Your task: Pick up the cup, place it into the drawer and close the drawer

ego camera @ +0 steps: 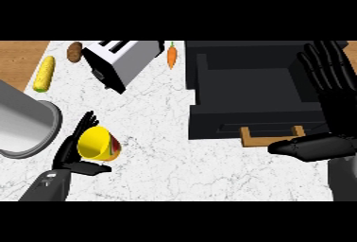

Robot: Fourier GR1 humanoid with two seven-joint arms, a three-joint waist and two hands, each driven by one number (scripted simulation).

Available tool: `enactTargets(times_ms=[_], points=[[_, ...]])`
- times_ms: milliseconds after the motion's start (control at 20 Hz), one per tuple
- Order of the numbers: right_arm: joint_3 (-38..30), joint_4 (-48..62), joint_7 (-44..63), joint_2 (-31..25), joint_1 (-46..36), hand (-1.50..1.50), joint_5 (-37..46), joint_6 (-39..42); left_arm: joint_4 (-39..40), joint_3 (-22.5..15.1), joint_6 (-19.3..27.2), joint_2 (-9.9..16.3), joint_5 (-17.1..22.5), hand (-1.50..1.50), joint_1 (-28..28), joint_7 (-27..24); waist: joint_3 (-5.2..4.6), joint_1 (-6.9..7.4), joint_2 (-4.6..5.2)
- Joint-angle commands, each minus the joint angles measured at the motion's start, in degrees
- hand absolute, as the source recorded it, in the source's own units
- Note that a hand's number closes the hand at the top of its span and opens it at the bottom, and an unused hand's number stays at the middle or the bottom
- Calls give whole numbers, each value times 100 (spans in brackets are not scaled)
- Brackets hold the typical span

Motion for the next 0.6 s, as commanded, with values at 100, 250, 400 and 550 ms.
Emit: enactTargets(times_ms=[100,250,400,550], points=[[22,48,44,-76,-129,-150,-30,96,194,10,-399,-127,-34,-150,-166,-634,-5,-33,12],[199,-128,204,73,-198,-150,151,-117,268,-21,-688,-21,-60,-150,-176,-598,-9,-40,15],[-29,86,4,-17,11,-150,-29,40,244,19,-1065,-77,37,-150,-308,-445,-4,-42,17],[25,33,42,-60,-25,-150,43,54,158,-31,-1468,-232,63,150,-415,-400,-12,-88,27]])
